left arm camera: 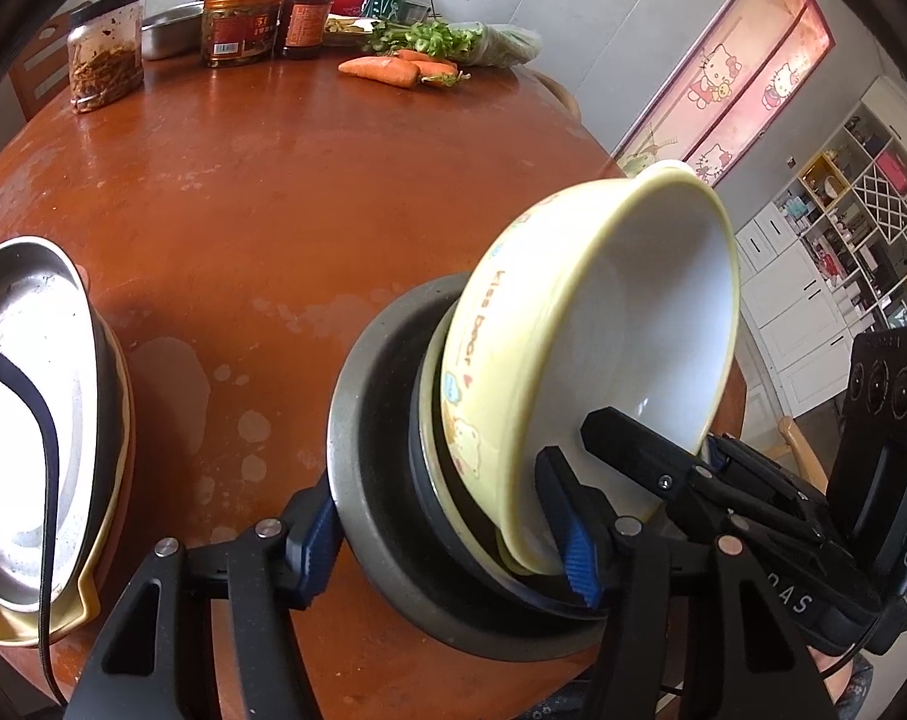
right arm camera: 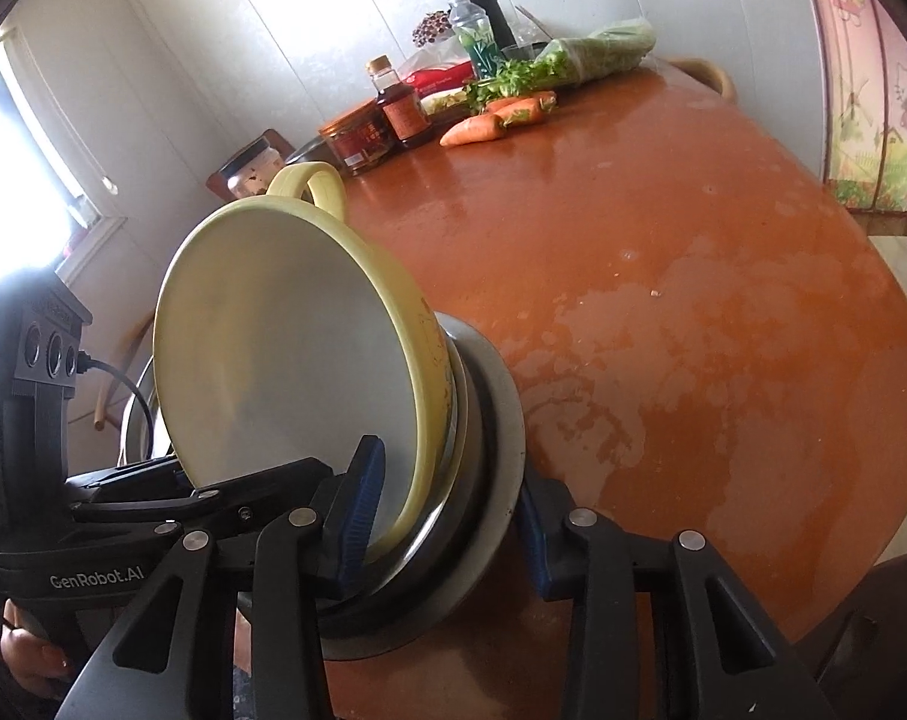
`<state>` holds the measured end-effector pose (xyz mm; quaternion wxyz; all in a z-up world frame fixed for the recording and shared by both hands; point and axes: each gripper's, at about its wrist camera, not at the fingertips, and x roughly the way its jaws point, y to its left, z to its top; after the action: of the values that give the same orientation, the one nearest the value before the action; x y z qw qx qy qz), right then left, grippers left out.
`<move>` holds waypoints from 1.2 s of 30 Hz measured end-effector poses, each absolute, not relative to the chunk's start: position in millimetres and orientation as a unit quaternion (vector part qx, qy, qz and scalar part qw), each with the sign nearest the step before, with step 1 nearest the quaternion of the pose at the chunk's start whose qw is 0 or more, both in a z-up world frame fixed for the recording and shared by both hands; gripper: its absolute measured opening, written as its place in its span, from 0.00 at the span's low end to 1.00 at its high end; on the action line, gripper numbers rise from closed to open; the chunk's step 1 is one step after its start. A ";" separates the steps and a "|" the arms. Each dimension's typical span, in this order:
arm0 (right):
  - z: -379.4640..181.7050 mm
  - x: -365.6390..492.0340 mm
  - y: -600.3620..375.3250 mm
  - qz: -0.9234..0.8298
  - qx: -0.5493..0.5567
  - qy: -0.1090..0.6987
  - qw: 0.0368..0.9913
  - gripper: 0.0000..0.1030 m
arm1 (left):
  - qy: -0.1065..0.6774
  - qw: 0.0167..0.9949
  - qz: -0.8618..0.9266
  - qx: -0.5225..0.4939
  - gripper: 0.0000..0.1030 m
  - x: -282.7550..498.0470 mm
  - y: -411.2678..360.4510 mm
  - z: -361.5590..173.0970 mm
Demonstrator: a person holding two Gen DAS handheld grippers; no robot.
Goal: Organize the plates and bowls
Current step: 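Close both grippers on opposite rims of the nested bowl stack, then lift the nested bowl stack with both grippers and carry it toward the grey pan stack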
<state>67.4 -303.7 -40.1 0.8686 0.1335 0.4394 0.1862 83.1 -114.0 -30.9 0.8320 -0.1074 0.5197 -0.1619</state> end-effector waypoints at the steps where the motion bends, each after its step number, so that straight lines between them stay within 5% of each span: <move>1: -38.6 68.1 -303.7 0.186 0.135 0.439 0.869 0.41 | 0.518 0.833 -0.162 -0.109 0.59 83.1 -113.5 -29.1; 36: 35.2 76.8 -241.2 0.258 0.113 0.364 0.888 0.41 | 0.422 0.889 -0.111 -0.137 0.59 48.4 -41.2 51.9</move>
<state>76.8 -241.2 35.2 0.8881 0.1130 0.3635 0.2576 48.4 -41.2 51.9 0.8894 -0.1369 0.4218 -0.1111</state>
